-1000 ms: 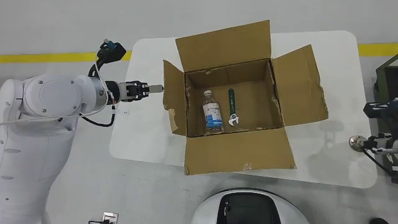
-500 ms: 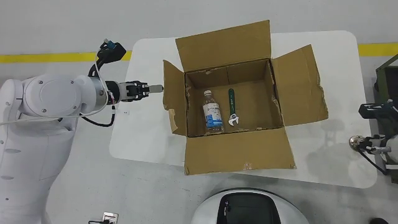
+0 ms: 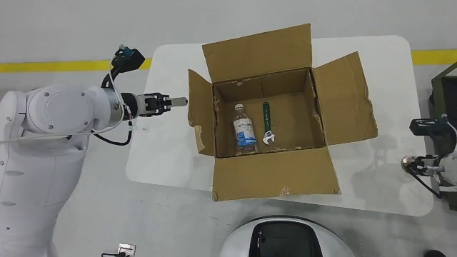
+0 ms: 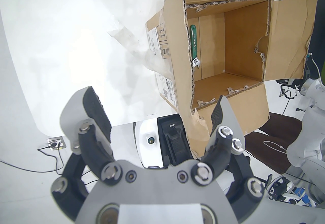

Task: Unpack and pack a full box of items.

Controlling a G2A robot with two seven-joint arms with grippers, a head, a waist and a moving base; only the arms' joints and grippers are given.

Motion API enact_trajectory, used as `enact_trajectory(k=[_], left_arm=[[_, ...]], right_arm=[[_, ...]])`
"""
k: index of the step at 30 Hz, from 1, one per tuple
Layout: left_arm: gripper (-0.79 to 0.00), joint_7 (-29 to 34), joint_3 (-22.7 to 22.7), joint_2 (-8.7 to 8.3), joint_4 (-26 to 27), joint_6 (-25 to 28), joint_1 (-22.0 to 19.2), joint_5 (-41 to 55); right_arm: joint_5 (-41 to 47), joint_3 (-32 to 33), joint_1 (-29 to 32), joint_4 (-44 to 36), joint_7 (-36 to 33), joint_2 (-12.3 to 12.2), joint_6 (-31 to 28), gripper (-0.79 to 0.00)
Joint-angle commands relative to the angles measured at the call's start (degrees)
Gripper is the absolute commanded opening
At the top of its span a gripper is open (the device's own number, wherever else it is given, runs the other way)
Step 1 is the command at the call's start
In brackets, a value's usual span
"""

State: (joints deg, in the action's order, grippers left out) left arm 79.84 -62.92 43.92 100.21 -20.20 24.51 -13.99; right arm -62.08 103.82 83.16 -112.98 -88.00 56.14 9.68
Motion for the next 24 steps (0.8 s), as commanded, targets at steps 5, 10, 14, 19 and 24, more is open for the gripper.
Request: enact_trajectory(k=[5, 10, 14, 19, 24], left_arm=[[0.0, 0.0, 0.0, 0.0, 0.0, 0.0, 0.0, 0.0], [0.0, 0.0, 0.0, 0.0, 0.0, 0.0, 0.0, 0.0], [0.0, 0.0, 0.0, 0.0, 0.0, 0.0, 0.0, 0.0], [0.0, 0.0, 0.0, 0.0, 0.0, 0.0, 0.0, 0.0], [0.0, 0.0, 0.0, 0.0, 0.0, 0.0, 0.0, 0.0]], right_arm=[[1.2, -0.6, -0.4, -0.6, 0.0, -0.1, 0.2, -0.486], [2.3, -0.1, -0.2, -1.9, 0.0, -0.4, 0.2, -0.477], [2.6, 0.5, 0.0, -2.0, 0.0, -0.7, 0.2, -0.477], [2.2, 0.2, -0.2, -0.7, 0.0, -0.9, 0.2, -0.474], [1.9, -0.4, -0.5, 0.1, 0.0, -1.0, 0.4, -0.446]])
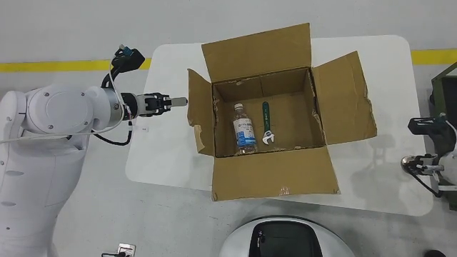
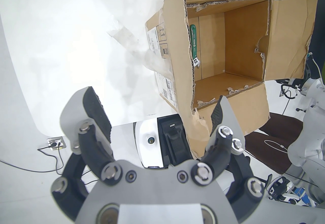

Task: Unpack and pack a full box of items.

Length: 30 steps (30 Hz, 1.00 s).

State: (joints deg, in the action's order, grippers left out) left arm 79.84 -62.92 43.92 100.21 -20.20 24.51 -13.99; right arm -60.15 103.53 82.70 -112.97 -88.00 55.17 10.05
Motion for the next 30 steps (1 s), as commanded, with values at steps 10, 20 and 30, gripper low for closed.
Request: enact_trajectory(k=[10, 20, 30], left_arm=[[0.0, 0.0, 0.0, 0.0, 0.0, 0.0, 0.0, 0.0], [0.0, 0.0, 0.0, 0.0, 0.0, 0.0, 0.0, 0.0], [0.0, 0.0, 0.0, 0.0, 0.0, 0.0, 0.0, 0.0]], right_arm=[[-0.3, -1.0, -0.8, 1.4, 0.3, -0.1, 0.0, -0.434], [-0.9, -1.8, -1.4, 2.7, 0.9, -0.1, 0.0, -0.456], [-0.8, -2.6, -2.1, 3.9, 1.6, -0.1, 0.2, -0.785]])
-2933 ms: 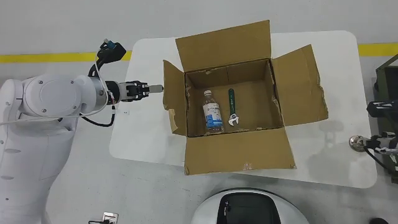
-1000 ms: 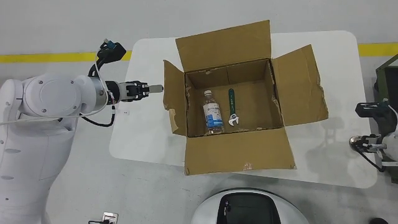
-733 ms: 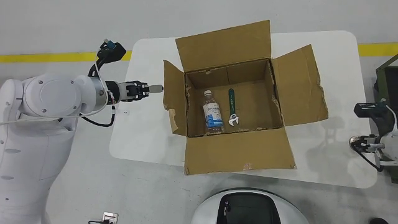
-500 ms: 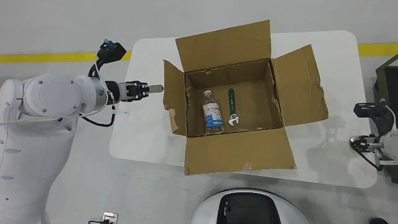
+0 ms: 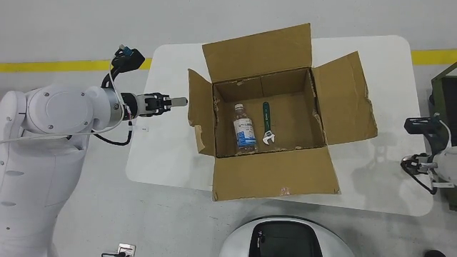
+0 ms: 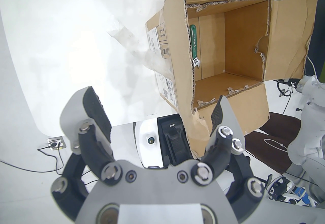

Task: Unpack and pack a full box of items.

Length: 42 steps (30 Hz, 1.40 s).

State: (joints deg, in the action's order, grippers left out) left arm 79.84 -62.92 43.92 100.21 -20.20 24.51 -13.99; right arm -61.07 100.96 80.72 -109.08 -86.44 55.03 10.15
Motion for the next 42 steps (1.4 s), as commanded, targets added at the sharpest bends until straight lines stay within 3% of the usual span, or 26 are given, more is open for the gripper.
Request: enact_trajectory(k=[1, 8, 14, 18, 22, 30, 35, 42], left_arm=[[0.0, 0.0, 0.0, 0.0, 0.0, 0.0, 0.0, 0.0], [0.0, 0.0, 0.0, 0.0, 0.0, 0.0, 0.0, 0.0], [0.0, 0.0, 0.0, 0.0, 0.0, 0.0, 0.0, 0.0], [0.0, 0.0, 0.0, 0.0, 0.0, 0.0, 0.0, 0.0], [0.0, 0.0, 0.0, 0.0, 0.0, 0.0, 0.0, 0.0], [0.0, 0.0, 0.0, 0.0, 0.0, 0.0, 0.0, 0.0], [0.0, 0.0, 0.0, 0.0, 0.0, 0.0, 0.0, 0.0], [0.0, 0.0, 0.0, 0.0, 0.0, 0.0, 0.0, 0.0]], right_arm=[[0.3, 0.0, -0.3, 0.0, 0.2, 0.0, 0.3, -0.785], [3.5, 2.4, -3.9, -3.6, 0.9, 0.0, 3.2, -0.785], [9.8, 4.8, -13.2, -11.4, 2.0, -0.2, 7.8, -0.785], [16.6, 1.9, -21.2, -14.7, 3.5, -0.1, 11.2, -0.785], [20.9, -5.6, -28.7, -15.4, 6.0, 0.2, 13.7, -0.785], [21.8, -30.0, -39.3, -9.9, 14.0, 2.6, 19.4, -0.785], [20.5, -43.1, -42.2, -1.7, 19.4, 4.9, 22.5, -0.785], [17.9, -52.7, -44.6, 5.5, 22.9, 7.4, 24.6, -0.785]])
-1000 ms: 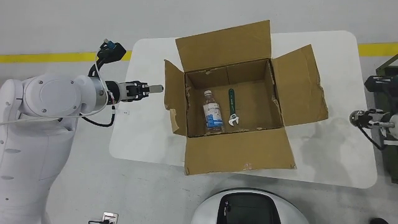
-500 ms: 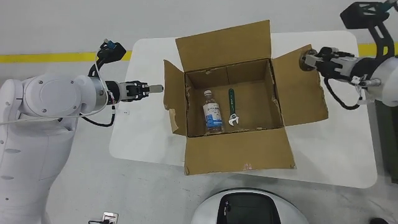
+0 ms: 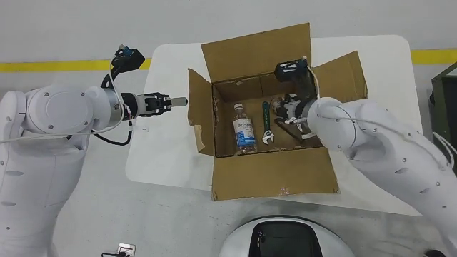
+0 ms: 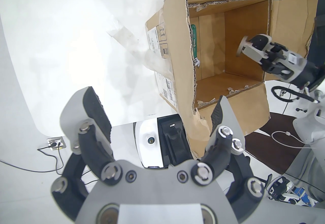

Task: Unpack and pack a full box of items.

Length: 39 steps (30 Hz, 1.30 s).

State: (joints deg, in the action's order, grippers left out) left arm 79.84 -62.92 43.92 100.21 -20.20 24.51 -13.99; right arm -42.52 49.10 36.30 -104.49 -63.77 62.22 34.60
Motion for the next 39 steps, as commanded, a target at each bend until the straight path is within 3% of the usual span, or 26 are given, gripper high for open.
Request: enact_trajectory(k=[1, 8, 9, 11, 15, 17, 20, 25, 26, 27, 28, 32, 34, 36, 39], left_arm=[[0.0, 0.0, 0.0, 0.0, 0.0, 0.0, 0.0, 0.0], [0.0, 0.0, 0.0, 0.0, 0.0, 0.0, 0.0, 0.0], [0.0, 0.0, 0.0, 0.0, 0.0, 0.0, 0.0, 0.0], [0.0, 0.0, 0.0, 0.0, 0.0, 0.0, 0.0, 0.0], [0.0, 0.0, 0.0, 0.0, 0.0, 0.0, 0.0, 0.0], [0.0, 0.0, 0.0, 0.0, 0.0, 0.0, 0.0, 0.0], [0.0, 0.0, 0.0, 0.0, 0.0, 0.0, 0.0, 0.0], [0.0, 0.0, 0.0, 0.0, 0.0, 0.0, 0.0, 0.0], [0.0, 0.0, 0.0, 0.0, 0.0, 0.0, 0.0, 0.0], [0.0, 0.0, 0.0, 0.0, 0.0, 0.0, 0.0, 0.0], [0.0, 0.0, 0.0, 0.0, 0.0, 0.0, 0.0, 0.0], [0.0, 0.0, 0.0, 0.0, 0.0, 0.0, 0.0, 0.0], [0.0, 0.0, 0.0, 0.0, 0.0, 0.0, 0.0, 0.0], [0.0, 0.0, 0.0, 0.0, 0.0, 0.0, 0.0, 0.0], [0.0, 0.0, 0.0, 0.0, 0.0, 0.0, 0.0, 0.0]], right_arm=[[-0.9, -1.7, -0.2, 1.9, 0.4, 0.5, 0.4, -0.785], [-4.5, -6.2, -0.6, 8.9, 0.8, 1.9, 0.6, -0.785], [-5.0, -6.7, -0.6, 9.6, 0.6, 2.1, 0.4, -0.757], [-5.7, -7.3, -0.8, 10.6, 0.6, 2.4, 0.0, -0.496], [-5.4, -6.9, -1.3, 11.4, 0.4, 3.0, -0.3, -0.385], [-5.0, -6.0, -1.7, 10.8, 0.2, 3.1, -0.5, -0.077], [-4.3, -3.3, -1.8, 8.9, -0.5, 2.9, -0.6, 0.0], [-0.6, 6.9, -1.7, 3.0, -1.3, 1.7, 0.1, 0.0], [0.1, 10.1, -1.5, 1.2, -1.3, 1.2, 0.6, -0.071], [0.3, 13.4, -1.2, -0.3, -1.2, 0.8, 0.9, -0.265], [1.0, 17.5, -0.8, -1.8, -1.4, 0.3, 1.4, -0.4], [0.9, 33.4, 2.5, -4.9, -0.9, -1.7, 1.9, -0.554], [0.0, 40.5, 4.9, -4.4, -0.3, -2.5, 1.6, -0.717], [0.9, 46.3, 8.0, -3.1, 0.0, -3.1, 1.5, -0.785], [4.1, 52.7, 13.2, 1.9, 0.0, -3.4, 2.0, -0.785]])
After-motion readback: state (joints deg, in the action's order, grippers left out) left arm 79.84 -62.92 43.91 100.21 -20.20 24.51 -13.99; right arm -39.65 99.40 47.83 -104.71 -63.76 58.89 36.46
